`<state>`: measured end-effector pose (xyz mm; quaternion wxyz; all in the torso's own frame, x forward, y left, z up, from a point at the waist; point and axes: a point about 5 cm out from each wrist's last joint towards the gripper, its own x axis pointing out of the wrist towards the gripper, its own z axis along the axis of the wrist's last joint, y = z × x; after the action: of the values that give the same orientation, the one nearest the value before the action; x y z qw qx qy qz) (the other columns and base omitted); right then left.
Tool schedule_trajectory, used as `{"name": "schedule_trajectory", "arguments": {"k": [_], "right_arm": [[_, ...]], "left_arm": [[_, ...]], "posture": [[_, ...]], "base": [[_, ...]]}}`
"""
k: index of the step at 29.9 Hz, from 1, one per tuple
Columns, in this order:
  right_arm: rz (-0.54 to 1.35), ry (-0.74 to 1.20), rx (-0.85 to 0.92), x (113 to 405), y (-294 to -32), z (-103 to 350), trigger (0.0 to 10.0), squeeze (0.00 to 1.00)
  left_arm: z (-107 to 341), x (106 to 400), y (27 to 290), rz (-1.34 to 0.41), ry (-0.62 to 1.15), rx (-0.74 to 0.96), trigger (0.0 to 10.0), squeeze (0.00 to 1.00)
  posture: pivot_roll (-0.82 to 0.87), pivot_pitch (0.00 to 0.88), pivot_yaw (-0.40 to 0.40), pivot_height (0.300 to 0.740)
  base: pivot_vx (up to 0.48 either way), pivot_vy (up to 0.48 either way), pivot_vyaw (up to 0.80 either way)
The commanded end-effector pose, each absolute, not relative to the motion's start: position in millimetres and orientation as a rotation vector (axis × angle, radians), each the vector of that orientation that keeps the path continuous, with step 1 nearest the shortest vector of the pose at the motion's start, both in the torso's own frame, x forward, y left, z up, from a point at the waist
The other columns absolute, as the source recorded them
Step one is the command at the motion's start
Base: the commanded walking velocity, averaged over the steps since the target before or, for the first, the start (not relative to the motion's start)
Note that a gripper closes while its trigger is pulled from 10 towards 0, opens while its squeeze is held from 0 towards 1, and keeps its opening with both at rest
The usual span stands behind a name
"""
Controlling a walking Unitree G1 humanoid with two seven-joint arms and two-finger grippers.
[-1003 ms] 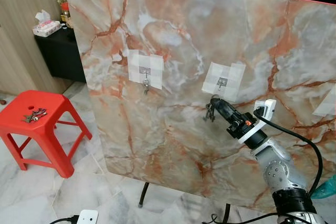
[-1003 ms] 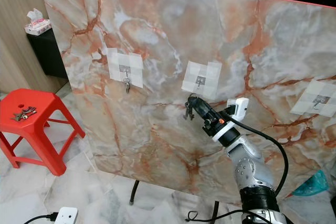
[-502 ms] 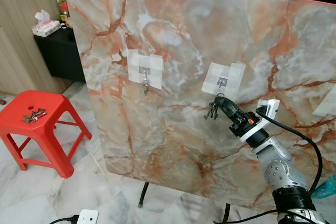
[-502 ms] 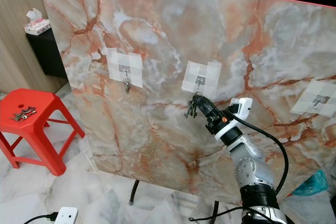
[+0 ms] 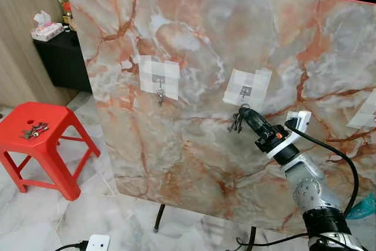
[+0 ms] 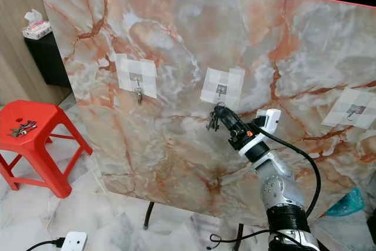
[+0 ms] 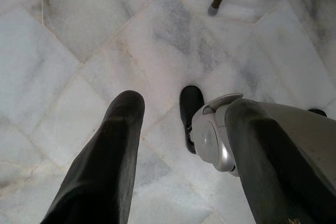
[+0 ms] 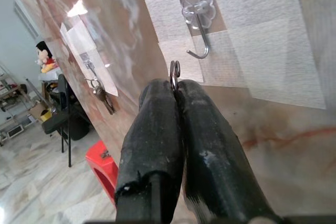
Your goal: Hang keys on a hook
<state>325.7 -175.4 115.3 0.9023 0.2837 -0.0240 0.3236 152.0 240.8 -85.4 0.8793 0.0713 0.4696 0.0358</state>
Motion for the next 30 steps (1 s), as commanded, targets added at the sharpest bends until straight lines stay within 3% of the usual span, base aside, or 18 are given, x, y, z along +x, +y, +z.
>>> {"name": "schedule_trajectory", "arguments": {"k": [1, 30], "right_arm": [[0.702, -0.073, 0.575, 330.3, -173.6, 125.1, 10.0, 0.00], [0.645, -0.073, 0.584, 344.7, -172.9, 129.7, 10.0, 0.00]], "left_arm": [[-86.4, 152.4, 237.2, 0.071, 0.982, 0.144, 10.0, 0.00], [-86.6, 152.2, 236.6, 0.073, 0.980, 0.144, 10.0, 0.00]], "posture": [[0.04, 0.000, -0.095, 0.740], [0.05, 0.000, -0.100, 0.740]], "base": [[0.000, 0.000, 0.00], [0.000, 0.000, 0.00]]}}
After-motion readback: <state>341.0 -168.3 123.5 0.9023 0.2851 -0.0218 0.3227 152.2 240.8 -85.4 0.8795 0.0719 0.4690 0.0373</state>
